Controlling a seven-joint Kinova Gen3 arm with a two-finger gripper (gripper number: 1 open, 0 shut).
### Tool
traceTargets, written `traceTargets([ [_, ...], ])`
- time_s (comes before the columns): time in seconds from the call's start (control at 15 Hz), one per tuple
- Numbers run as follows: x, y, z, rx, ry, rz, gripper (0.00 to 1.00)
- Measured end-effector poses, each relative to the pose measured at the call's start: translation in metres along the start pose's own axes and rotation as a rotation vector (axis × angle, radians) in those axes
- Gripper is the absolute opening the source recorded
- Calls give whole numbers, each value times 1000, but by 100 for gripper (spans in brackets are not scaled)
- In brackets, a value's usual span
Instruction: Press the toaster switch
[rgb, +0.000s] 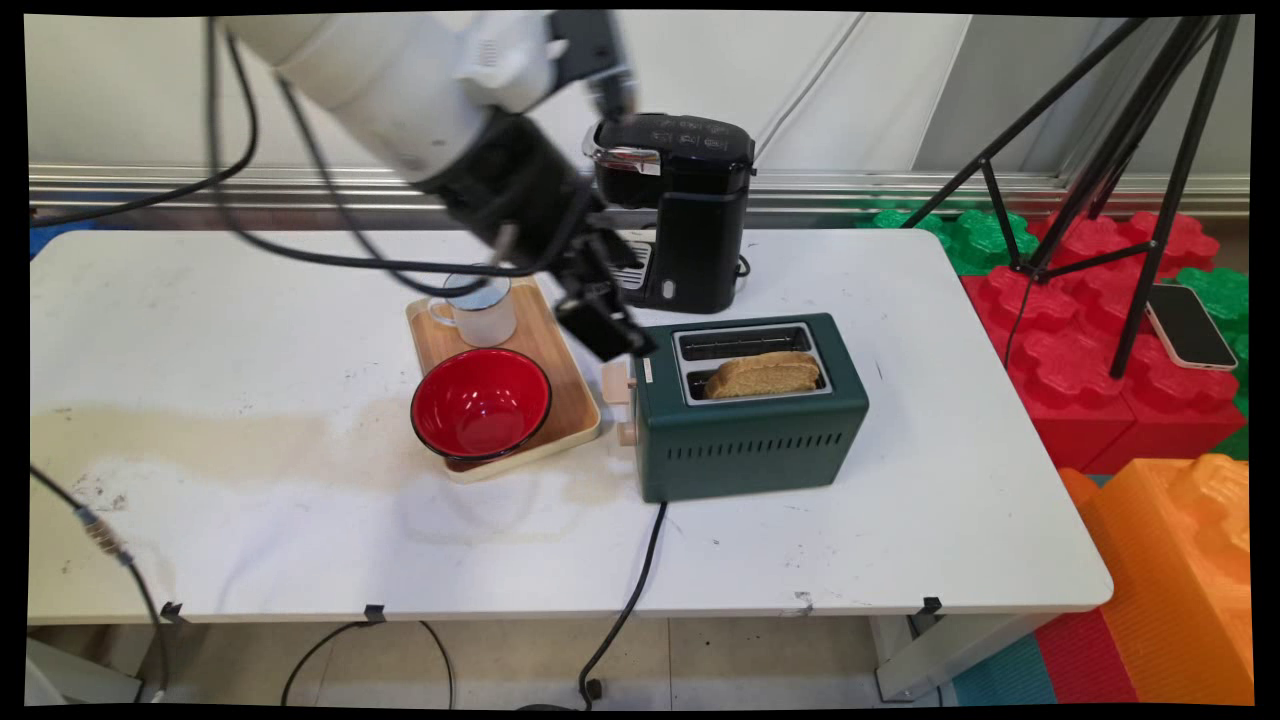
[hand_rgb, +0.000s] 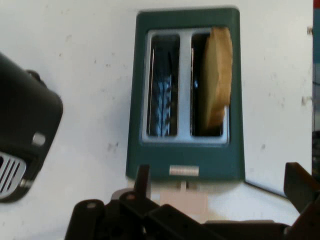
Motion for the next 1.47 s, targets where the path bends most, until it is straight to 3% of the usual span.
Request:
traceTargets([
  [0.4,-39,-10,-12,-8,-24,24,100],
  [1.2,-56,-28,33,-34,-43,28,100],
  [1.27,-56,-28,36,-37,-44,27,0],
  [1.47,-58,-29,42,-26,-46,28,0],
])
